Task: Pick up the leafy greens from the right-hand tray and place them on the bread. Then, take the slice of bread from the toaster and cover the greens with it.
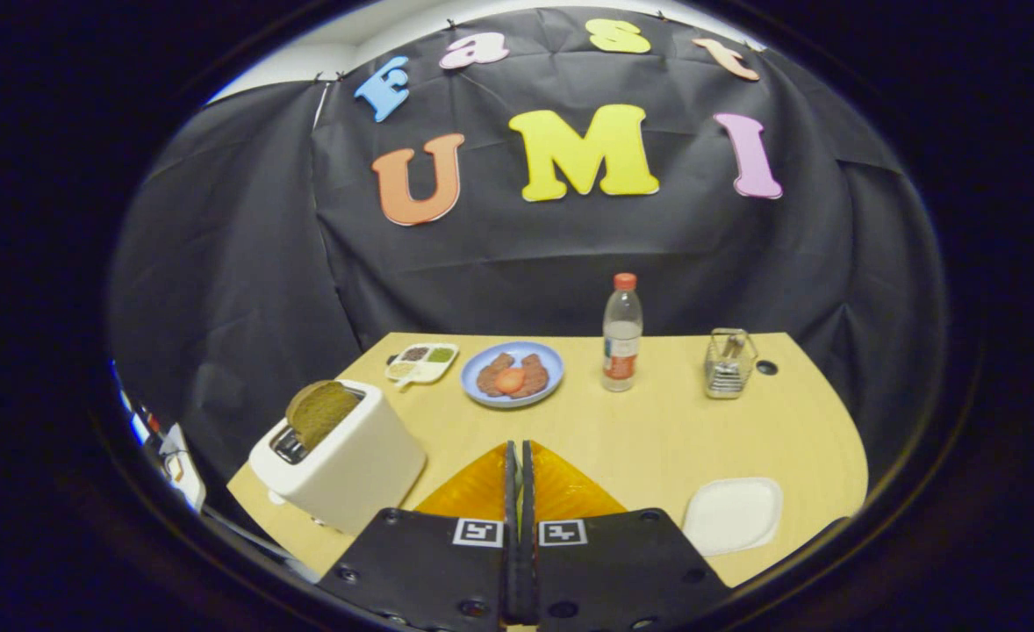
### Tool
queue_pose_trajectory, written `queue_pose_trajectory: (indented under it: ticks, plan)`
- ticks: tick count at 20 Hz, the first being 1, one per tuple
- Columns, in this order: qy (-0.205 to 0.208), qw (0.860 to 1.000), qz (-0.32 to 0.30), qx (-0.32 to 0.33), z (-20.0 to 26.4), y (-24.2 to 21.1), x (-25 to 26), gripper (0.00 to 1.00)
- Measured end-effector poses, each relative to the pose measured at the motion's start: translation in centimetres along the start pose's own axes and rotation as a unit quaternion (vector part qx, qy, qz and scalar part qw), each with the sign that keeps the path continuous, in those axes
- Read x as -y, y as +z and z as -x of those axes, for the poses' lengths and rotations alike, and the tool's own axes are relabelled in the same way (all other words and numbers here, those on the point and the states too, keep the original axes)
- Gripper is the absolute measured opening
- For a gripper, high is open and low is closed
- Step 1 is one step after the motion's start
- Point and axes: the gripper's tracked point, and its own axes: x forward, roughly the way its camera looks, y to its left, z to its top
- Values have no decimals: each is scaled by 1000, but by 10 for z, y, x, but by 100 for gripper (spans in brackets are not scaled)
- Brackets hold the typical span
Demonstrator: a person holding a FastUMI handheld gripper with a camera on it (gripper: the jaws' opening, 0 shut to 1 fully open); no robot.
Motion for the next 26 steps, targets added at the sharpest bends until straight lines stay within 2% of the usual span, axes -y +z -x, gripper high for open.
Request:
queue_pose_trajectory:
  ticks: [3, 6, 10, 15, 26]
  plan:
    - [20, 1000, -22, -8, -18, -13, -38, 0]
    - [18, 998, -47, -26, -39, -32, -44, 0]
    - [-5, 997, -67, -46, -64, -55, -23, 0]
    - [-36, 998, -37, -45, -68, -64, 20, 0]
    - [-34, 997, -2, -68, -95, -94, 66, 0]
